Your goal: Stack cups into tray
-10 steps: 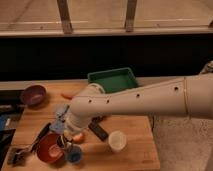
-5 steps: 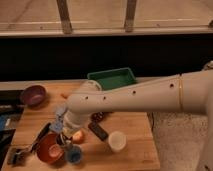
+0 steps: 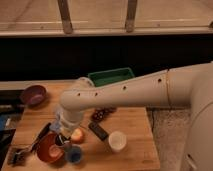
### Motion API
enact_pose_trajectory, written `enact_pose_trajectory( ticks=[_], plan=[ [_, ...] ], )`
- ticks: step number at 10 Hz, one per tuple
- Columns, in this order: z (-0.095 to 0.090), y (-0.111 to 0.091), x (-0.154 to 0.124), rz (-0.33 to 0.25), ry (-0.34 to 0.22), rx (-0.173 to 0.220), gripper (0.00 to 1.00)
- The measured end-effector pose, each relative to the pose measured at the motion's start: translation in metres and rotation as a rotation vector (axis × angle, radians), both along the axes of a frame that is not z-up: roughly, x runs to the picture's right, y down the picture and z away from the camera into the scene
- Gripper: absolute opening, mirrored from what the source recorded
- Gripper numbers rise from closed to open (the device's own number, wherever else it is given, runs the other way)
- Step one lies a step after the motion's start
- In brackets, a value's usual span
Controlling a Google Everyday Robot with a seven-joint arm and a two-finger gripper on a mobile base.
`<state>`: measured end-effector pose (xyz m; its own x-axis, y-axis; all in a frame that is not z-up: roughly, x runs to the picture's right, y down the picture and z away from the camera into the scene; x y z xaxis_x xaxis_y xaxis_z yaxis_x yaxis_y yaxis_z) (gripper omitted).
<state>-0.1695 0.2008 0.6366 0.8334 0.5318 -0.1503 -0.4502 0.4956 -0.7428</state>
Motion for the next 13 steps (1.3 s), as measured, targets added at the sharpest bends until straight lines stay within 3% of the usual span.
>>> enact_pose_trajectory(
  ticks=[4,13],
  plan=[
    [0.009,0.025,0.008,0.032,0.006,-0.036,0.00],
    [0.017,0.046,0.023,0.070,0.052,-0.076,0.02]
  ],
)
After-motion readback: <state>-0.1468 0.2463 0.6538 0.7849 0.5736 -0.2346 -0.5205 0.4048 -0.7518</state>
